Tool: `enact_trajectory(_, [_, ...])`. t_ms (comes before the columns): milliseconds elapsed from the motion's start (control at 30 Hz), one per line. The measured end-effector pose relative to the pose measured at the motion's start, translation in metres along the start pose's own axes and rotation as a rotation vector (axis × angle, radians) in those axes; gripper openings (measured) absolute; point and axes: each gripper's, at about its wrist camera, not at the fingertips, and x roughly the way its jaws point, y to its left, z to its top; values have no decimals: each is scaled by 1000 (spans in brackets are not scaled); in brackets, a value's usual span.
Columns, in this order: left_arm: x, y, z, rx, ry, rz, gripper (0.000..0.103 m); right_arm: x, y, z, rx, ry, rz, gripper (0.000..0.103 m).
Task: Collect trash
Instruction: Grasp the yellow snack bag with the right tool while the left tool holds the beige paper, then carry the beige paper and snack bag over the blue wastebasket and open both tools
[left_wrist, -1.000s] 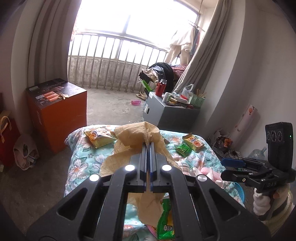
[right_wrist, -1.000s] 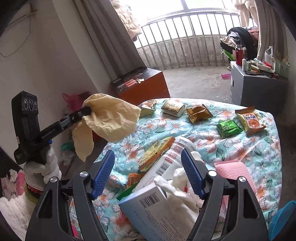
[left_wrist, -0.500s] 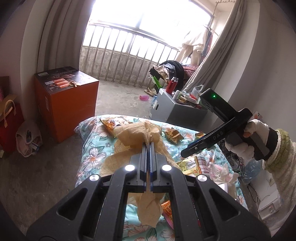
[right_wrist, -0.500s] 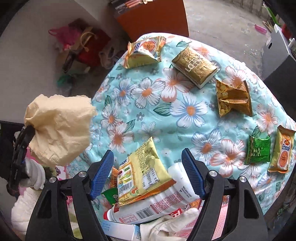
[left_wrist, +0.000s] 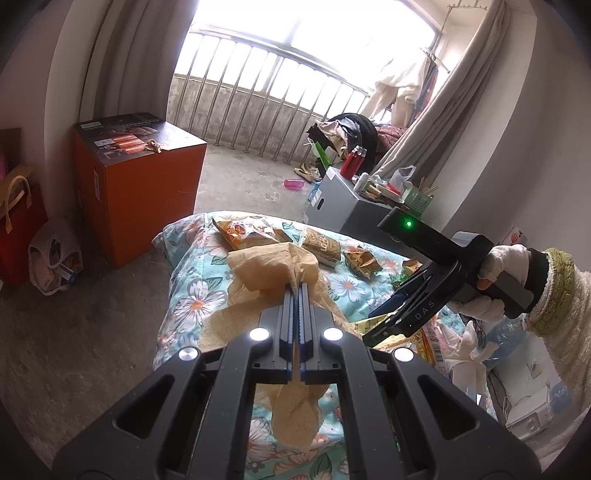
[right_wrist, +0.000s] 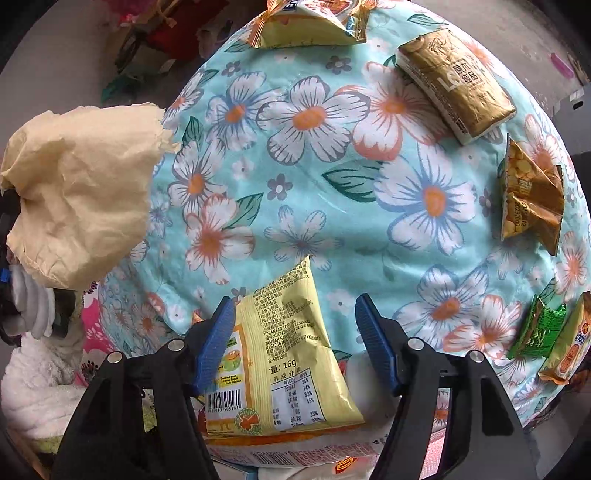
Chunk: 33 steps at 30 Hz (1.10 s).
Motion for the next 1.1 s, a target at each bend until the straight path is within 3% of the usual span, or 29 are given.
enact_trajectory(233, [1, 1, -1, -4, -6, 5, 1, -6, 25, -6, -81, -20, -42, 17])
enact_trajectory(300, [1, 1, -2, -5, -12, 8, 1, -10, 32, -9, -91, -52, -53, 11])
enact_trajectory(500, [-7, -4, -3, -5, -39, 17, 1, -29, 44, -18, -76, -188, -100, 7])
enact_trajectory(667, [-32, -16, 1, 5, -85, 18, 1, -66, 39, -40, 33, -375, -123, 7])
enact_trajectory(900, [-69, -64, 5, 81, -139, -21, 1, -138, 28, -130, 150, -669, -124, 6])
enact_trajectory(1100, [-77, -140, -1, 219, -105, -102, 0, -178, 11, -266, 280, -898, -147, 6])
